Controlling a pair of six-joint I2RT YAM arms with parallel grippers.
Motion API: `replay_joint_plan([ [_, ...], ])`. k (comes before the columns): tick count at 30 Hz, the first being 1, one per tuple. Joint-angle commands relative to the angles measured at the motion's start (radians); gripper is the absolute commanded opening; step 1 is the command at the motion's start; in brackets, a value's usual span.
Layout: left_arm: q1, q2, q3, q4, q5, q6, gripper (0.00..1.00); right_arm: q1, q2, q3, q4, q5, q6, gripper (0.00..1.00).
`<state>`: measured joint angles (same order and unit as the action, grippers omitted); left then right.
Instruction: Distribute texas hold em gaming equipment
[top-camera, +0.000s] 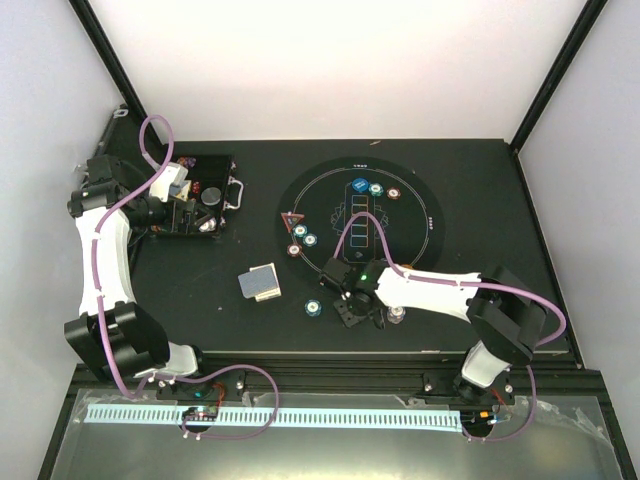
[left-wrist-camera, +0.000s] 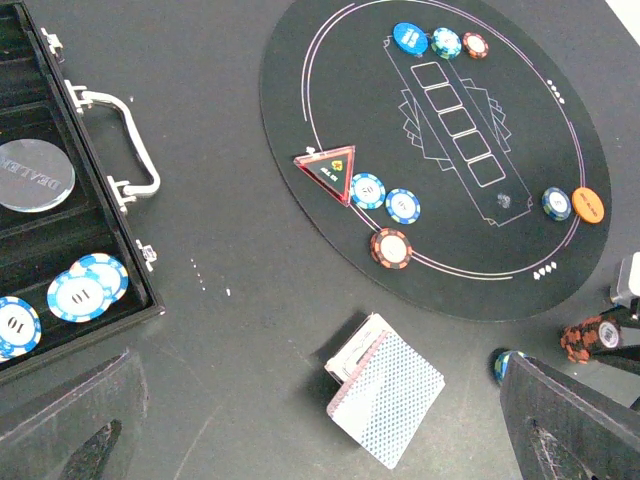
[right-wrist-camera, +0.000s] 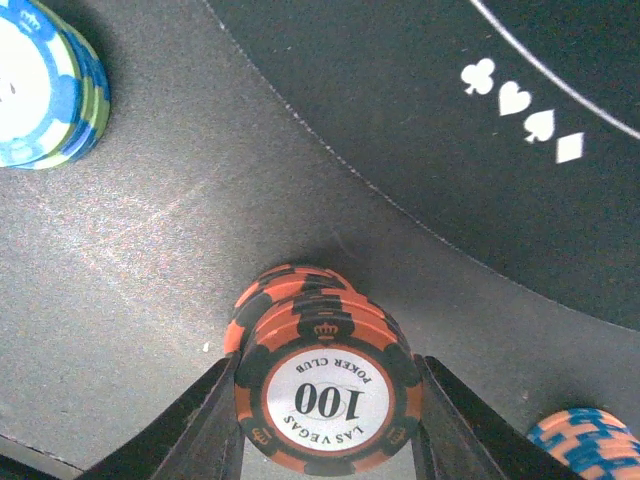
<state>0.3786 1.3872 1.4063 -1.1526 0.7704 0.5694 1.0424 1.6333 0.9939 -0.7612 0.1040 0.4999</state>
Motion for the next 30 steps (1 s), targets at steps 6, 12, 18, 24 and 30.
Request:
replay_joint_plan([
  [6, 0.006, -0.022, 0.057, -0.023, 0.017, 0.015, 0.99, -0.109, -0.072, 0.068, -0.069, 0.089, -0.047, 0.24],
  [12, 0.006, -0.026, 0.061, -0.024, 0.02, 0.012, 0.99, -0.217, -0.027, 0.063, -0.024, 0.09, -0.089, 0.24],
  [18, 0.006, -0.025, 0.061, -0.029, 0.016, 0.016, 0.99, -0.299, 0.053, 0.033, 0.063, 0.085, -0.106, 0.23],
  [24, 0.007, -0.028, 0.061, -0.023, -0.002, 0.017, 0.99, -0.322, 0.107, 0.009, 0.115, 0.086, -0.105, 0.22],
  [30, 0.006, -0.019, 0.059, -0.021, 0.006, 0.014, 0.99, -0.347, 0.127, -0.002, 0.136, 0.085, -0.104, 0.24],
])
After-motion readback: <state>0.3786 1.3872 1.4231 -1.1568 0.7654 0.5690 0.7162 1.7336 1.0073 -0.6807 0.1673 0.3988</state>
